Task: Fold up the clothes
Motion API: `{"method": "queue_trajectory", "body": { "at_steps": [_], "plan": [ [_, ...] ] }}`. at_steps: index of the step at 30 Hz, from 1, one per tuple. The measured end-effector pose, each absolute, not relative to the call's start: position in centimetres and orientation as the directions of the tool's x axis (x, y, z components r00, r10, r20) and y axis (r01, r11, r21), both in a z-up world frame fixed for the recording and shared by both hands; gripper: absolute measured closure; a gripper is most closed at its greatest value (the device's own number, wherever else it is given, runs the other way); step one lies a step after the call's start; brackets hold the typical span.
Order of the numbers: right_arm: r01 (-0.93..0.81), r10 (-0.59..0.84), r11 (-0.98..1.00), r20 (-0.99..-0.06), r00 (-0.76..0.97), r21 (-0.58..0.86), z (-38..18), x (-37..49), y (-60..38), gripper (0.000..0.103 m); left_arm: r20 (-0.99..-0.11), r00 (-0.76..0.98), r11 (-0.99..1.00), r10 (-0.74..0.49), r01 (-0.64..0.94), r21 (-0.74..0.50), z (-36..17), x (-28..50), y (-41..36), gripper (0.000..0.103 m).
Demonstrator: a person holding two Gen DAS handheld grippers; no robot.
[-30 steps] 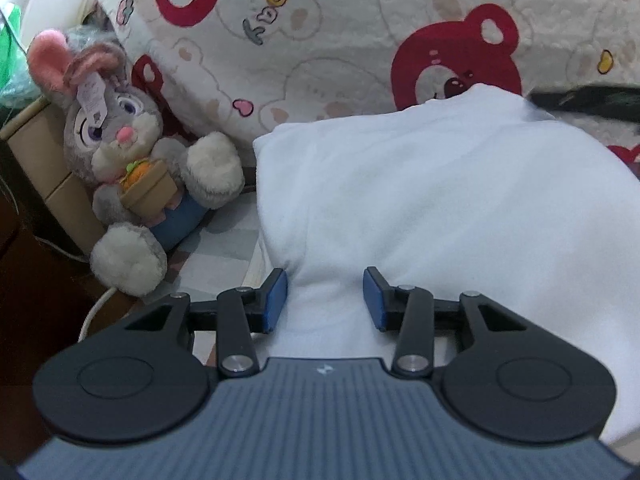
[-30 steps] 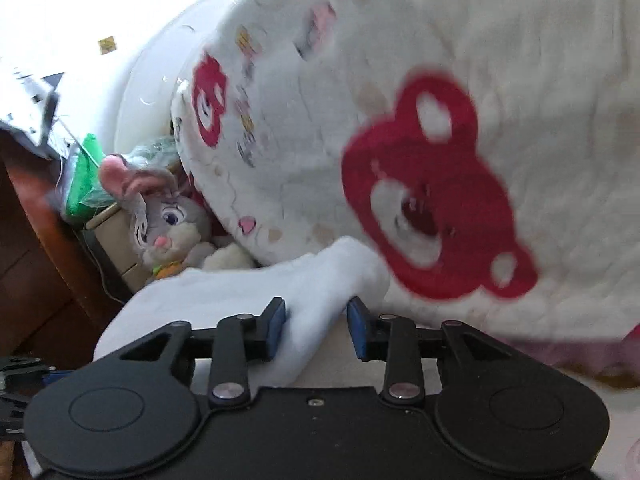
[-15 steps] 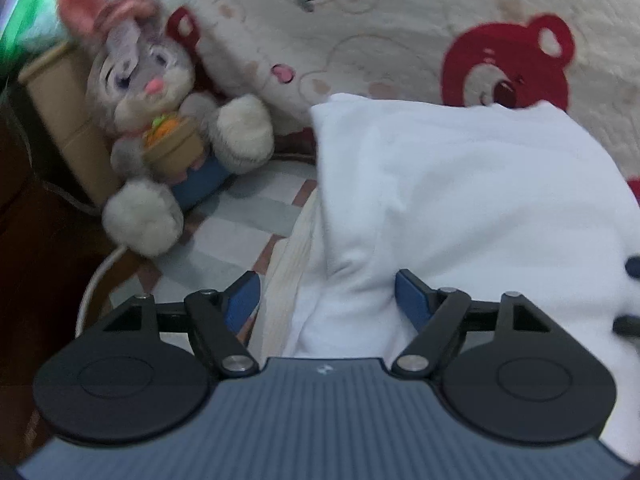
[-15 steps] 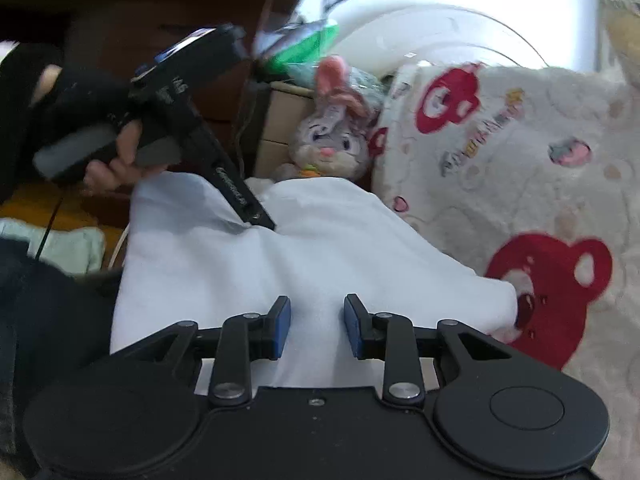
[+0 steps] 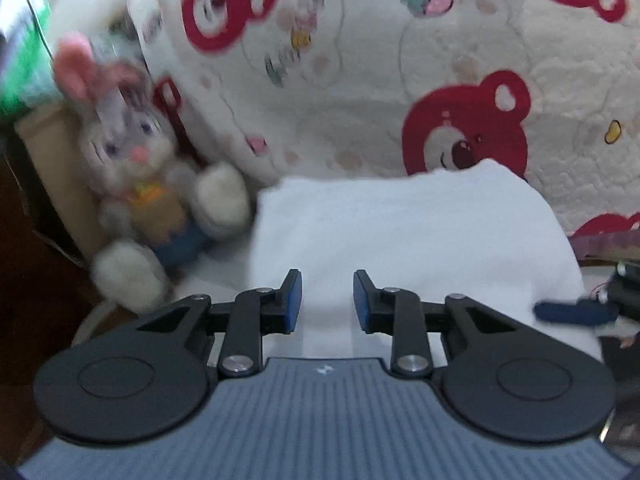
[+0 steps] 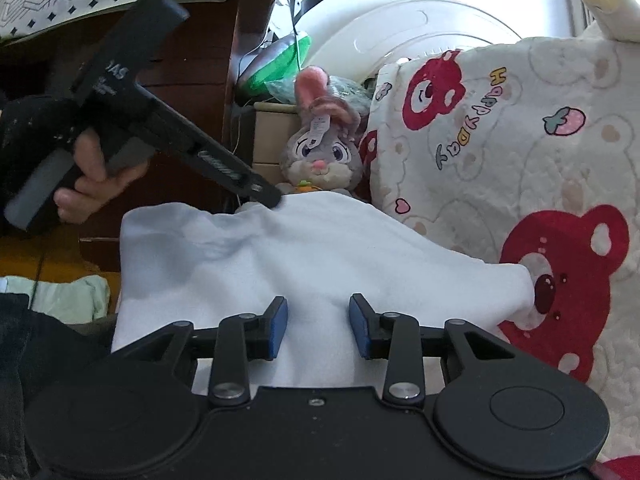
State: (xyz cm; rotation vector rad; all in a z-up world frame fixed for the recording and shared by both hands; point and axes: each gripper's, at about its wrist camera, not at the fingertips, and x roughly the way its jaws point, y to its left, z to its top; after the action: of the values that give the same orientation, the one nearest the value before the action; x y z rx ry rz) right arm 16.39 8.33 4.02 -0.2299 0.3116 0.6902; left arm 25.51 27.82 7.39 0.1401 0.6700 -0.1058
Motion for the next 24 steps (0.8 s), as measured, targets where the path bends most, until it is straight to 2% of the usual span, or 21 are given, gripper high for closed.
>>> {"method": "queue_trajectory", "body": {
  "at_steps": [2,3,9,13,15,19,20,22,23,24],
  "plan": [
    [-0.656,0.587,0.747,-0.36,0.725,-0.103,4.0,16.5,8.5,0.062,-0.745,0.667,0.984,0.015,0.121,0.128,5.9,28.7,27.1,0.077],
    [-0.657,0.587,0.747,-0.363,0.724,-0.103,4.0,16.5,8.5,0.062,-0.77,0.637,0.984,0.033,0.114,0.137,5.4,29.6,26.9,0.077],
    [-0.638,0.567,0.76,-0.352,0.745,-0.126,3.5,17.0,9.5,0.062,-0.739,0.649,0.937,0.181,0.115,0.331,3.6,30.4,24.0,0.079],
    [-0.592,0.536,0.796,-0.309,0.785,-0.124,4.0,16.0,9.8,0.06,-0.729,0.663,0.949,0.171,0.089,0.303,3.9,30.5,24.0,0.081],
    [-0.607,0.565,0.792,-0.293,0.771,-0.07,4.3,14.1,9.8,0.058,-0.726,0.666,0.952,0.171,0.08,0.297,4.0,30.3,24.2,0.08],
    [-0.688,0.633,0.722,-0.333,0.699,-0.072,2.6,10.1,10.8,0.057,-0.711,0.68,0.947,0.18,0.077,0.313,4.2,29.8,23.9,0.08],
    [-0.714,0.672,0.7,-0.335,0.661,-0.004,2.5,9.7,10.4,0.056,-0.696,0.693,0.944,0.188,0.068,0.322,4.5,29.4,24.0,0.076],
    [-0.756,0.748,0.64,-0.329,0.576,0.133,2.4,8.9,9.4,0.056,-0.664,0.719,0.939,0.204,0.047,0.34,5.2,28.6,24.1,0.063],
    [-0.781,0.793,0.591,-0.324,0.516,0.203,2.6,8.7,8.8,0.058,-0.647,0.729,0.937,0.222,0.024,0.349,5.6,28.1,24.3,0.053],
    [-0.792,0.82,0.557,-0.313,0.479,0.25,2.8,8.5,8.0,0.058,-0.638,0.736,0.941,0.225,0.005,0.338,6.0,27.2,24.5,0.051]
  ]
}}
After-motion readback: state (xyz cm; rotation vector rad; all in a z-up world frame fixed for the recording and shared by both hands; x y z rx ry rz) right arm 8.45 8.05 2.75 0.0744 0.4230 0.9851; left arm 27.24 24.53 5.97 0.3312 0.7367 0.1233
